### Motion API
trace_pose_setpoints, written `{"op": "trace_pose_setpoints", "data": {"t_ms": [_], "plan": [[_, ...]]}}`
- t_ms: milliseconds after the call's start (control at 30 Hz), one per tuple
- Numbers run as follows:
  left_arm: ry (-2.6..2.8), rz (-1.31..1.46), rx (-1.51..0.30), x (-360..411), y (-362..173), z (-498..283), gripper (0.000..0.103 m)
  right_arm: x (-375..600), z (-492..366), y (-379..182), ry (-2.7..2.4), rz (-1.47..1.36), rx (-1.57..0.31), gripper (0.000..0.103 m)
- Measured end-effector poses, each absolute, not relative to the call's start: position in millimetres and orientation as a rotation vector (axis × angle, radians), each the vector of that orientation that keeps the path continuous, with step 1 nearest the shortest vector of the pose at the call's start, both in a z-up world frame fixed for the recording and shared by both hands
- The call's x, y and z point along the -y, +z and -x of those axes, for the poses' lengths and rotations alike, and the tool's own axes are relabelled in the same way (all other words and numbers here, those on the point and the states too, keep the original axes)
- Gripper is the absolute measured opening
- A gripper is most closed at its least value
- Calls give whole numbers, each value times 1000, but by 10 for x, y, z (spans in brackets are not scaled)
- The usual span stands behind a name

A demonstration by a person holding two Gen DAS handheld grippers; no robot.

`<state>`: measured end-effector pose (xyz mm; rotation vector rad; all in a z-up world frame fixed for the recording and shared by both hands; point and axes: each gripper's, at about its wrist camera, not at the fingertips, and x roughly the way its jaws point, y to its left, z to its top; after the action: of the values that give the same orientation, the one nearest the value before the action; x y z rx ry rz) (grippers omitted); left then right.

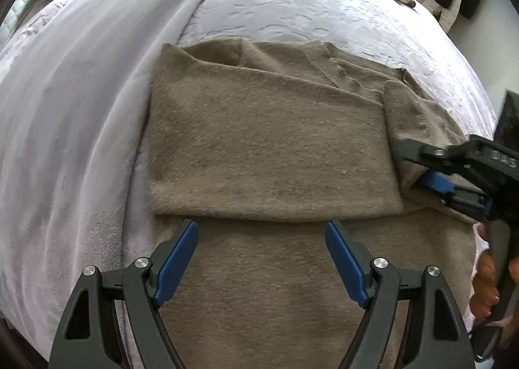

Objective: Fold small clothes

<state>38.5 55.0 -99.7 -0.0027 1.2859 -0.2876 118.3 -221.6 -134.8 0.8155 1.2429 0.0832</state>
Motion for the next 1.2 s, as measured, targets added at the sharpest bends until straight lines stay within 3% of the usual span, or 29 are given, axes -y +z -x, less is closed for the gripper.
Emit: {"op": "trace_pose_setpoints", "data": {"t_ms": [300,333,367,400,600,833,933,1000,1067,1200], "plan": [[-304,53,-1274,-695,-994,-318,81,2699,-895,-1238,-90,-1077,-1061,55],[-309,56,-1270,-722,-968,-303,81,2754,-934,-1299,-102,-1142,-1045,47],[-312,61,-1266,-748,-953,-301,81,2771,-971,-1320,-98,-1170,-1031,21],[-318,71,-1258,-780,-931,-298,81,2769,-1009,-1318,-97,-1161,-1029,8],[-349,129,-1242,-1006,-878,-256,81,1862,-1438,-880,199,-674,-1087,7],[-345,222,-1270,-1184,-916,-357,81,935,-1453,-1121,369,-248,-1253,7],[-353,247,-1270,-1166,-891,-454,81,808,-1445,-1216,380,-176,-1293,12],[-368,253,-1262,-1104,-852,-504,81,763,-1430,-1183,382,-143,-1290,24],[-403,254,-1261,-996,-822,-546,81,775,-1381,-1118,395,-134,-1289,59],[-447,298,-1293,-789,-891,-681,81,1053,-1169,-1067,340,-182,-1282,60]]}}
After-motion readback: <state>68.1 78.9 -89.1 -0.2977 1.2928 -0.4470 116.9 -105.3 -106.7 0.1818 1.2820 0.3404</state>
